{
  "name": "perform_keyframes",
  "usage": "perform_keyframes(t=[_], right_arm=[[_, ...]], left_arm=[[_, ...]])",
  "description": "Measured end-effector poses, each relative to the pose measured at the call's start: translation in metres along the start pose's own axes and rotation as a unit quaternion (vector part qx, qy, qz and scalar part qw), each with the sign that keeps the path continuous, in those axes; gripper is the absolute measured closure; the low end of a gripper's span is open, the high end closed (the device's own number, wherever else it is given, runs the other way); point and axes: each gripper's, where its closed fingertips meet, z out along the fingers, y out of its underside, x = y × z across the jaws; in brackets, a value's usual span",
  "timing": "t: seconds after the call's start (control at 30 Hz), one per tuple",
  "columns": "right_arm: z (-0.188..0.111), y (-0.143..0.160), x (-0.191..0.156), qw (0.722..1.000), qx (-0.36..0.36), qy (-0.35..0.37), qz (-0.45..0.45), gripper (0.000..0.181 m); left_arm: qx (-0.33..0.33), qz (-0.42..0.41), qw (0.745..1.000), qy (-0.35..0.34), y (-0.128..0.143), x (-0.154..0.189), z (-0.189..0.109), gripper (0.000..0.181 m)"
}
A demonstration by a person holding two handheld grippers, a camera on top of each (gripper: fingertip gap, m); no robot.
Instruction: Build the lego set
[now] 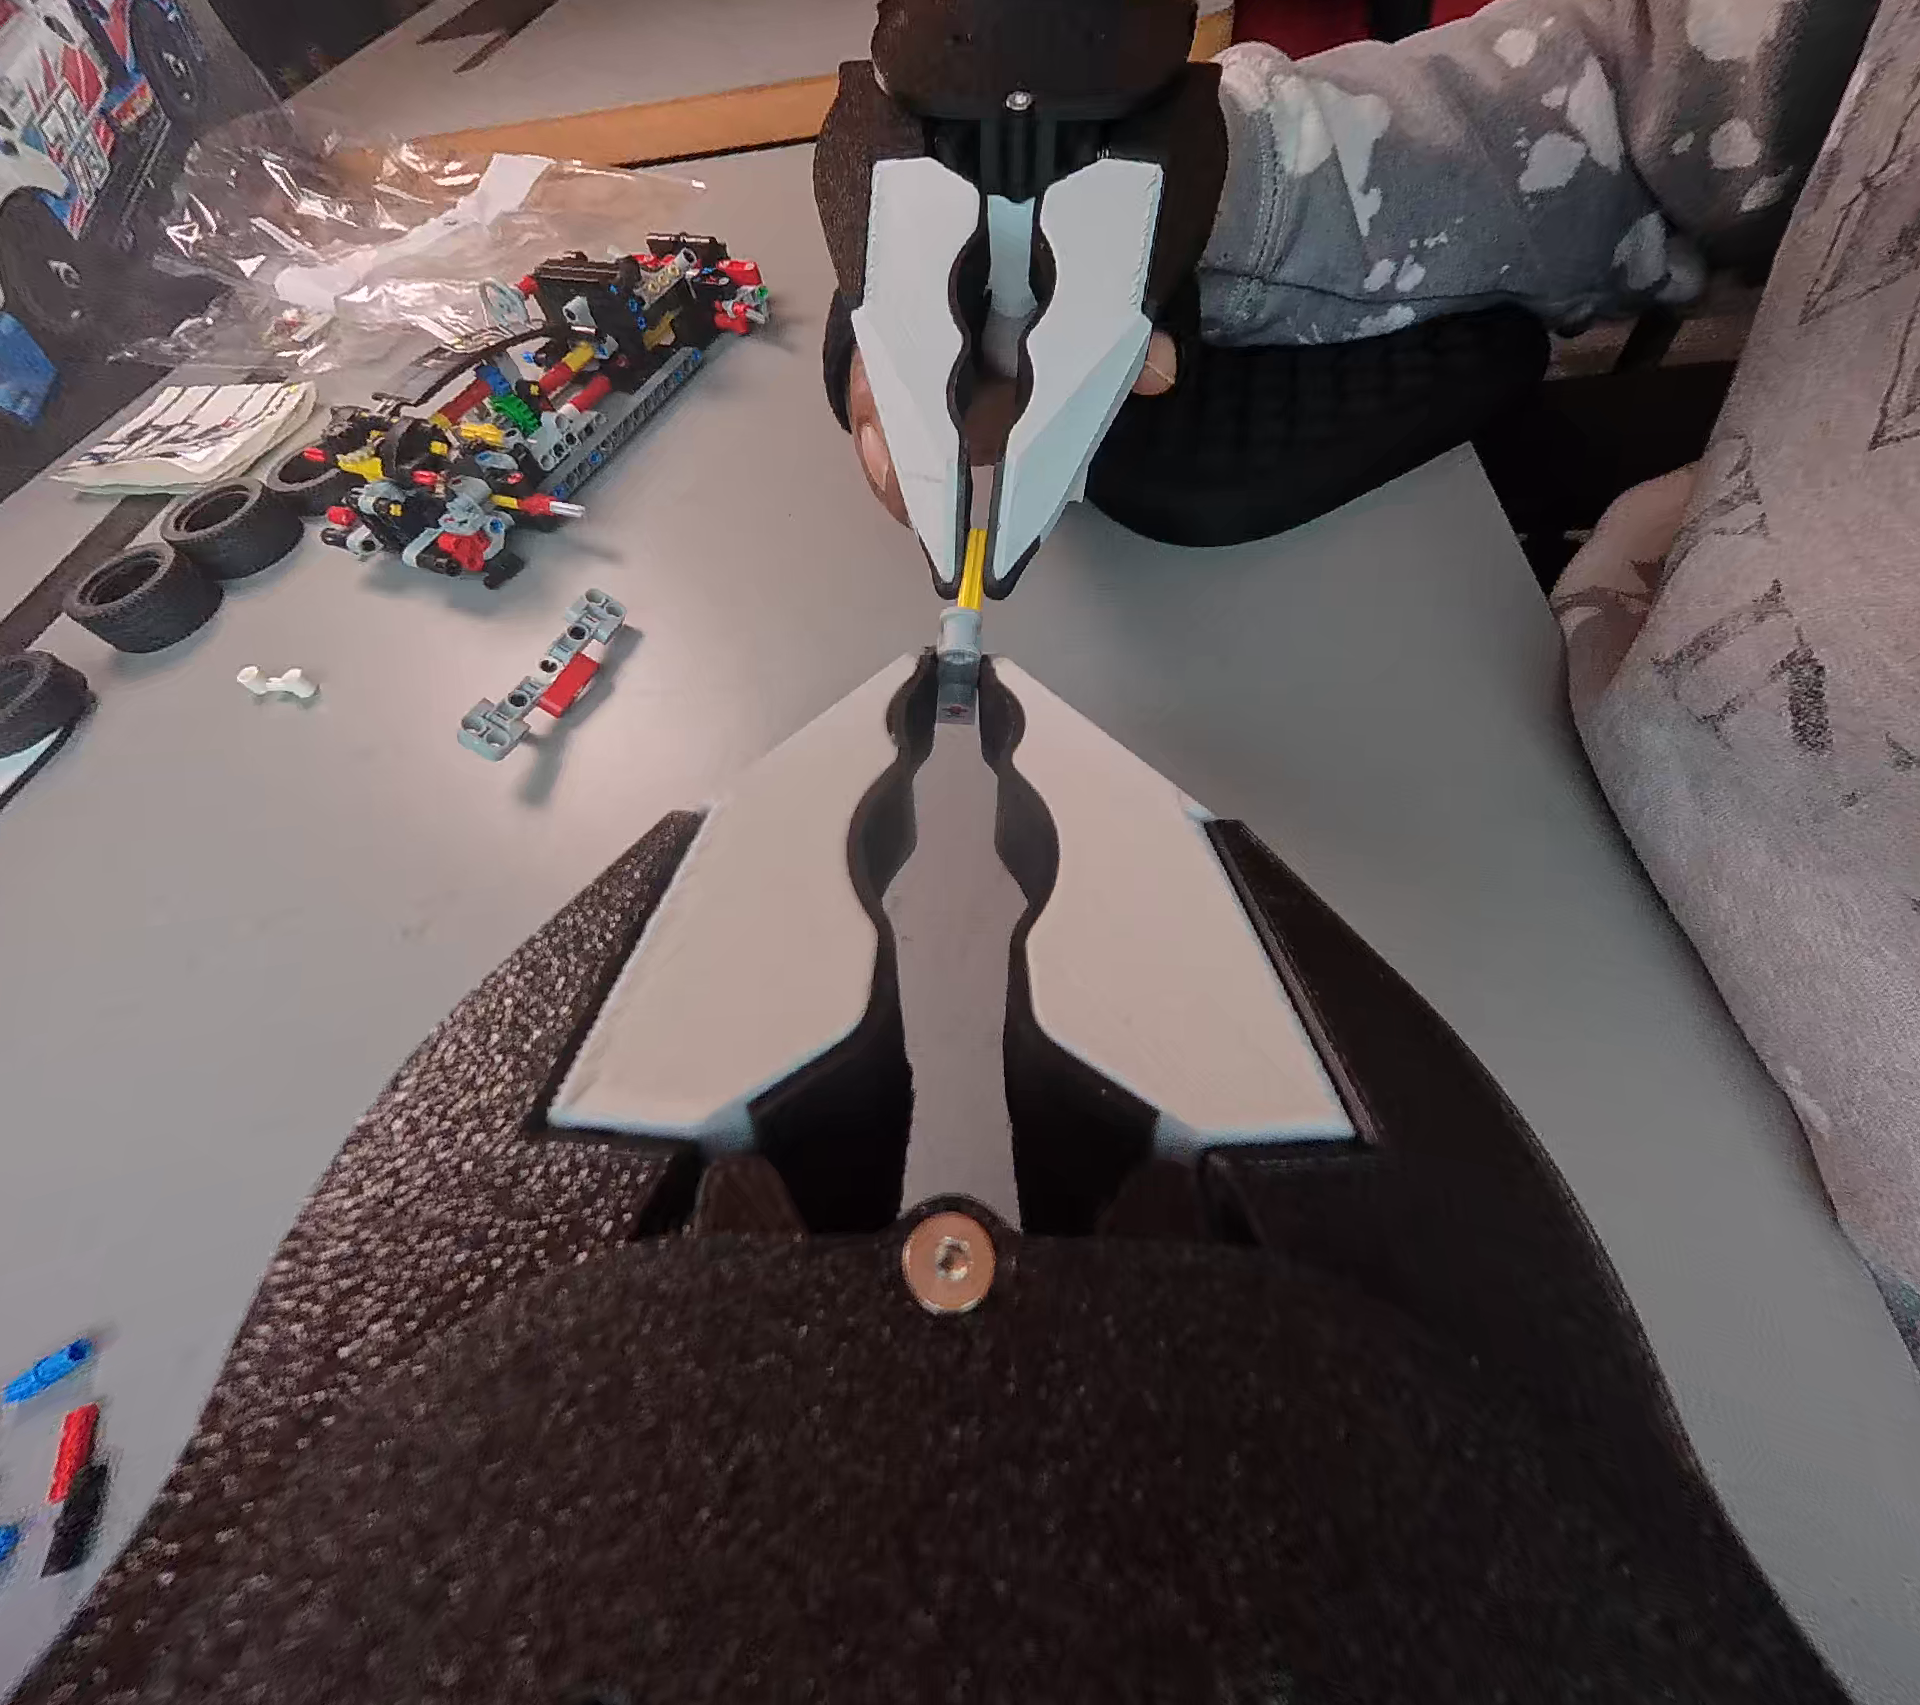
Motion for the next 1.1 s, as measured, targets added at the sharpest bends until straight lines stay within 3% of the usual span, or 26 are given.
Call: perform_keyframes(t=[0.03,0.73,1.1], right_arm=[[0.000,0.000,0.000,1.000,-0.001,-0.001,-0.001,0.180],[0.003,-0.008,-0.009,1.000,0.020,-0.013,-0.007,0.180],[-0.001,-0.043,-0.016,0.995,0.089,0.002,-0.045,0.180]], left_arm=[[0.001,0.001,1.000,0.002,-0.001,0.001,0.000,0.175],[0.021,-0.009,0.999,0.029,-0.006,0.010,-0.005,0.176],[0.132,-0.111,0.980,0.100,-0.036,0.014,-0.020,0.176]])
